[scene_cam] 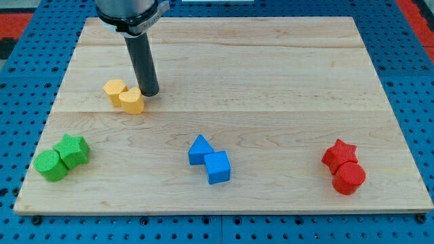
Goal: Move the yellow heart into the yellow hexagon
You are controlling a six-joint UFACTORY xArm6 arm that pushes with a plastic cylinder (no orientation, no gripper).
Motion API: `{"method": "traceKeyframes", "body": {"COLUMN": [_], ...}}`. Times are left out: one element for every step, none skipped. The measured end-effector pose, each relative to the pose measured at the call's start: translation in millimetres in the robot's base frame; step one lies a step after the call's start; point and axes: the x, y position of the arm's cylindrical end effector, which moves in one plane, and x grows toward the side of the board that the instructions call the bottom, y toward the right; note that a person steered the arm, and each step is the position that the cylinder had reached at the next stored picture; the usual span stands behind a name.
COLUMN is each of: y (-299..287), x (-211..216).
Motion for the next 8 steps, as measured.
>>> {"method": "traceKeyframes", "body": {"y": [9,-5,-24,-26,-6,11,8,-59], "x": [5,24,35,36,36,49,76,89]}}
